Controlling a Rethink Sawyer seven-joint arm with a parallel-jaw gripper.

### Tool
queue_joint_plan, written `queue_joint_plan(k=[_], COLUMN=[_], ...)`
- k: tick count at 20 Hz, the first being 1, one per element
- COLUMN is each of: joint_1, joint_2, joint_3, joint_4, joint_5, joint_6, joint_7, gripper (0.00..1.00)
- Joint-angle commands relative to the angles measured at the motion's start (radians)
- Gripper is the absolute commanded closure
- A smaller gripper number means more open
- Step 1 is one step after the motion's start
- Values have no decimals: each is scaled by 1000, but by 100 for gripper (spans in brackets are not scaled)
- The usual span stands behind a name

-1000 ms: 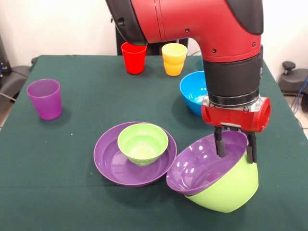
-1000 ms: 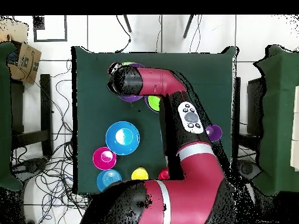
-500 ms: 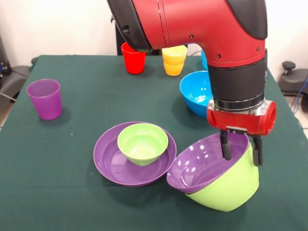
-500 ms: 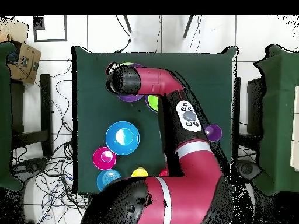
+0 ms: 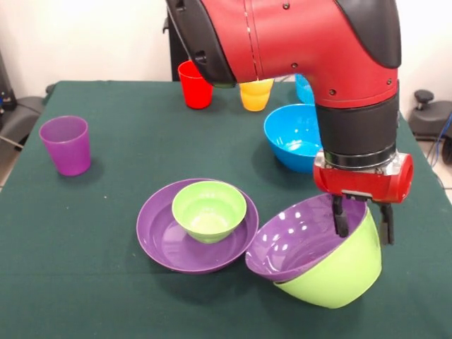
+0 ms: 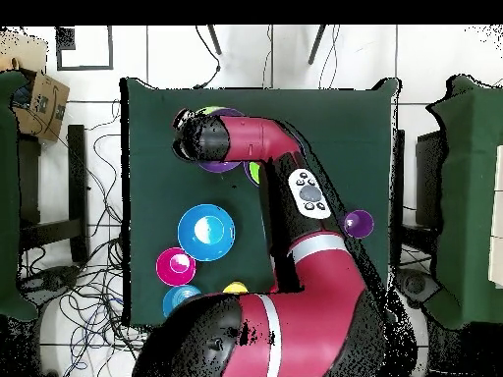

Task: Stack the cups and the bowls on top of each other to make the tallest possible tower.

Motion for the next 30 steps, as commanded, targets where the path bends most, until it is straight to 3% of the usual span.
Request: queue_joint_plan(k=[1,6,7,23,30], joint_1=[43,80,82,67,74], joint_2=[54,62,62,67,-1], joint_3=[-7,-38,-37,-16,-24], joint_4=[-37,-50,-46,-70,5], joint_5=[-101,-76,-64,-27,-17], joint_6=[-21,-60,-57,-10,-3], joint_7=[-93,-4,-5,-21,11], gripper=[0,0,100,100,100])
